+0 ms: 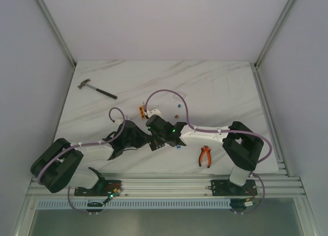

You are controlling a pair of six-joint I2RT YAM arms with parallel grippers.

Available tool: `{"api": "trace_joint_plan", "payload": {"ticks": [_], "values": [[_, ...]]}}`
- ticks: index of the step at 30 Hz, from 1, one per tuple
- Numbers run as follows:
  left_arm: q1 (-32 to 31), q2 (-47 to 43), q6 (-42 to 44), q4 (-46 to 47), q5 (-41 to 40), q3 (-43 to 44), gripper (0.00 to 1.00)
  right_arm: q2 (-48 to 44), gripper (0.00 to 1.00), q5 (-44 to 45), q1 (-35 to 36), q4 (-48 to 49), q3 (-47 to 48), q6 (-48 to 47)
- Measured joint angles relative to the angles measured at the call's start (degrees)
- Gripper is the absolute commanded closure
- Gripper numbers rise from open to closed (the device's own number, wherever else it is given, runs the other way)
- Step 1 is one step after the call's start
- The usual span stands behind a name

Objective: Snap on the fuse box
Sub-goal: Install the fuse at the fuse box base.

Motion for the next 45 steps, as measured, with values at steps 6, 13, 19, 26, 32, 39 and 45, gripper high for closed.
{"api": "trace_joint_plan", "payload": {"ticks": [6,13,19,26,32,39,45], "values": [[0.0,0.0,-0.3,0.0,-0.3,0.0,0.78,0.0,1.00,0.0,0.0,-0.1,0.0,0.1],[0.0,-0.2,-1.1,0.0,-0.4,-0.3,0.79,0.8,1.00,-0.2,0.0,-1.0,0.8,-0.1],[-0.1,-0.4,-1.9,0.1,-0.4,-0.6,0.79,0.8,1.00,-1.2,-0.2,-1.6,1.0,-0.3],[-0.5,-1.0,-2.8,0.2,-0.9,-1.2,0.79,2.0,1.00,-2.3,-0.5,-3.9,3.0,-0.5],[-0.5,-1.4,-3.9,0.9,-1.1,-2.0,0.79,3.1,1.00,-2.8,-0.5,-5.9,4.7,-1.1],[-0.8,-1.4,-4.9,1.7,-1.5,-2.5,0.79,4.2,1.00,-3.1,-0.5,-6.8,5.4,-1.6],[-0.9,-1.7,-5.4,2.7,-1.7,-3.3,0.79,4.7,1.00,-3.0,-0.5,-6.7,5.4,-1.7]]}}
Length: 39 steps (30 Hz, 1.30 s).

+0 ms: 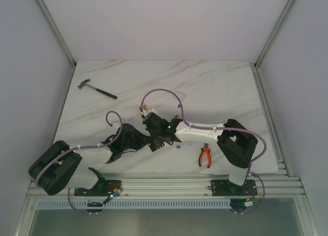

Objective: Snap on the fuse box
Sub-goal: Install the fuse at the fuse box base.

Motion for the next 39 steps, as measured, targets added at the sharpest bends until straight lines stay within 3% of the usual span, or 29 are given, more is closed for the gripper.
{"api": "trace_joint_plan", "payload": {"ticks": [11,25,39], "values": [[0.0,-0.4,-0.8,0.3,-0.3,-0.5,0.78,0.7,1.00,-0.1,0.0,-1.8,2.1,-1.1],[-0.7,-4.1,-0.5,-3.2,-0.7,-0.6,0.68,-0.1,0.82,-2.0,0.4,-7.7,6.2,-1.2],[-0.7,-9.2,1.6,-9.7,-2.0,-0.2,0.60,-1.6,0.81,-6.5,-2.9,-8.8,6.4,1.2]]}}
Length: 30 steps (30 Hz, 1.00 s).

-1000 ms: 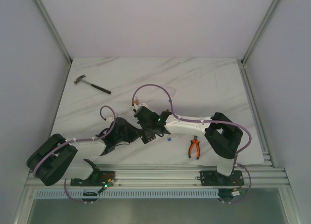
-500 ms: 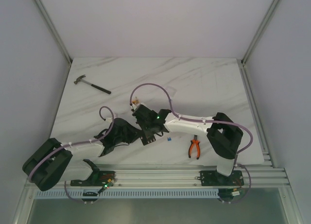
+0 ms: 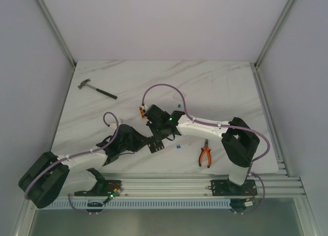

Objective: Snap on the fuse box
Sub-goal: Install the fuse at the fuse box base.

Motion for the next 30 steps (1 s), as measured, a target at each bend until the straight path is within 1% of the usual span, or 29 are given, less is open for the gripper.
{"api": "trace_joint_plan", "payload": {"ticks": [10,22,26,28,30], "values": [[0.0,0.7,5.2,-6.2,1.8,2.3,0.60,0.8,0.82,-2.1,-0.3,-0.5,0.0,1.4],[0.0,3.8,7.7,-7.1,3.7,3.8,0.64,2.6,0.87,-2.1,-0.4,-1.2,0.0,1.7],[0.0,4.2,8.0,-7.1,4.1,4.2,0.65,2.8,0.93,-2.4,-0.4,-1.1,0.0,1.7],[0.0,4.3,8.1,-7.1,4.3,4.2,0.66,2.8,0.94,-2.8,-0.4,-1.1,0.0,1.6],[0.0,4.4,8.1,-7.1,4.5,4.2,0.66,2.9,0.97,-3.2,-0.5,-1.2,0.0,1.5]]}}
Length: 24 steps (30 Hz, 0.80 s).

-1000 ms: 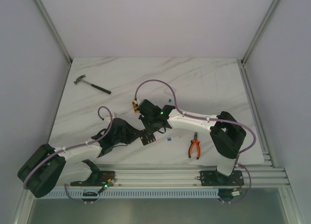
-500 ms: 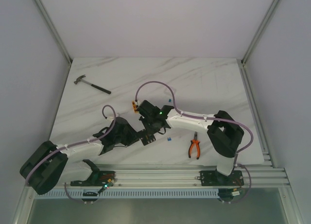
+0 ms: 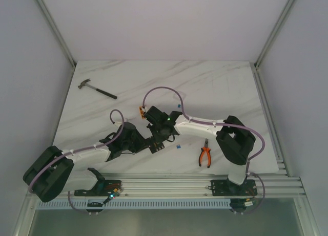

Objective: Snap on the fuse box
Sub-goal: Install the fuse at the fuse box base.

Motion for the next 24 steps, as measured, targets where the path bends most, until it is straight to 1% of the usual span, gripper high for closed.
{"api": "trace_joint_plan", "payload": {"ticks": [1,12,24], "values": [[0.0,0.0,0.0,0.0,0.0,0.0,0.66,0.0,1.00,-0.2,0.0,0.0,0.0,-0.1],[0.0,1.0,-0.2,0.9,0.5,0.0,0.68,1.7,1.00,-0.5,0.1,-1.6,1.3,-1.0],[0.0,1.3,-0.7,1.2,0.6,0.0,0.69,3.7,1.00,1.9,1.4,-3.1,2.6,-2.3]]}}
